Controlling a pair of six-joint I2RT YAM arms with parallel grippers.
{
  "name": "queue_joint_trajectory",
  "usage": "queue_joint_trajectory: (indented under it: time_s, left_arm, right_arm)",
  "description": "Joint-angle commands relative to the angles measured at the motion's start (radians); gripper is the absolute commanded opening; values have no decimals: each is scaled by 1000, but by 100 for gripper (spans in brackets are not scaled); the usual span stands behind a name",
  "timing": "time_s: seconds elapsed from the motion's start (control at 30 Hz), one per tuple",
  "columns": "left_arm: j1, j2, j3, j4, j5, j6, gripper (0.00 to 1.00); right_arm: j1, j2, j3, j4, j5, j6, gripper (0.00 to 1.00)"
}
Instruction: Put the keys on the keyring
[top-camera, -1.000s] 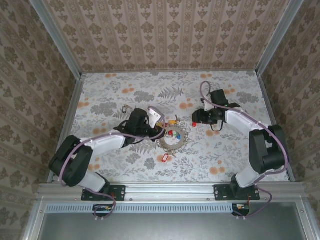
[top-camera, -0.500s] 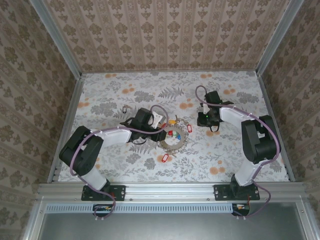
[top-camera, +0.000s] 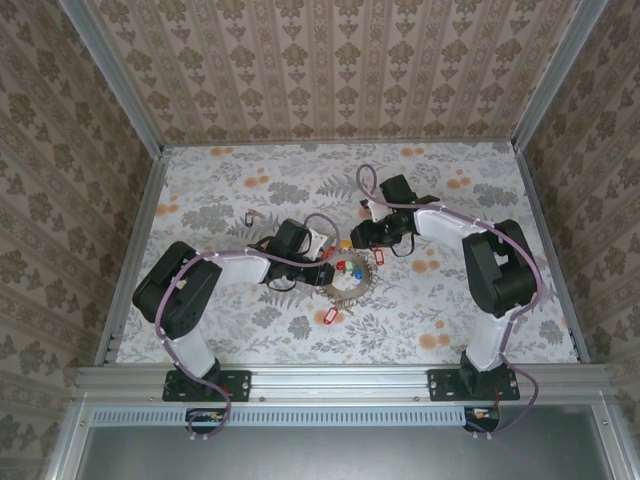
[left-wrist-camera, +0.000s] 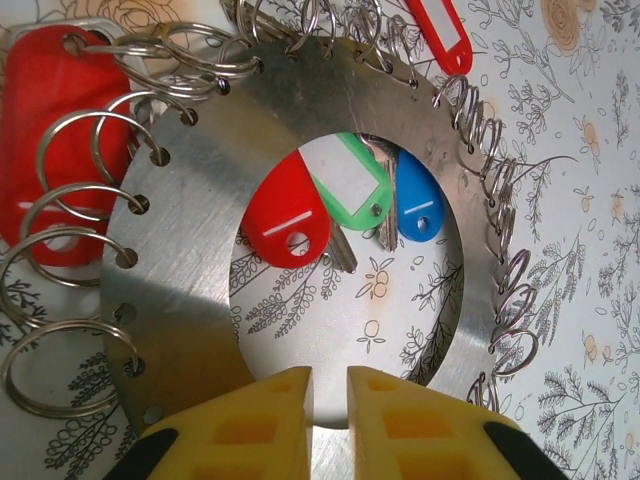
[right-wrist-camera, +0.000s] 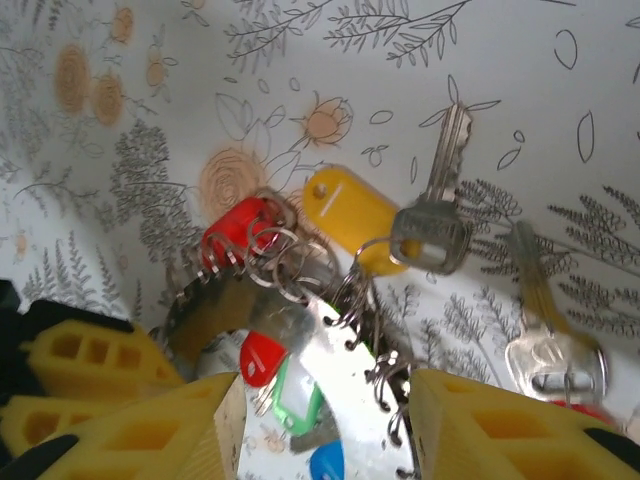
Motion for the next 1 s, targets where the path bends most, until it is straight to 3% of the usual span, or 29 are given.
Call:
queue_joint_trajectory:
  time_s: [0.0,0.2,0.43,0.57,0.7,0.8,0.97]
  left_arm:
    - [6,25,10,-7,-11,-11,12]
    - [24,65,-9,-20,-24,-4,4]
    - [35,99,-13,-18,-13,19,1]
    - [47,109,-18,-8,-9,23,0]
    - [58,103,-14,-3,-13,24,0]
    - [67,85,-12,-1,-17,31,1]
    - [81,41,-12,13,-2,34,4]
  right_arm:
    - [-7,51,35,-49,-14,-46,50]
    - [0,90,46,-132,-55,-116,49]
    - [10,134,44,-215,-141,-164,47]
    - [14,132,29,-193,-239,-172,38]
    - [8,128,27,-182,-231,-165,27]
    - [-10,117,20,-165,-273,-145,11]
    - [-27,67,-19,-105,-334,-109,3]
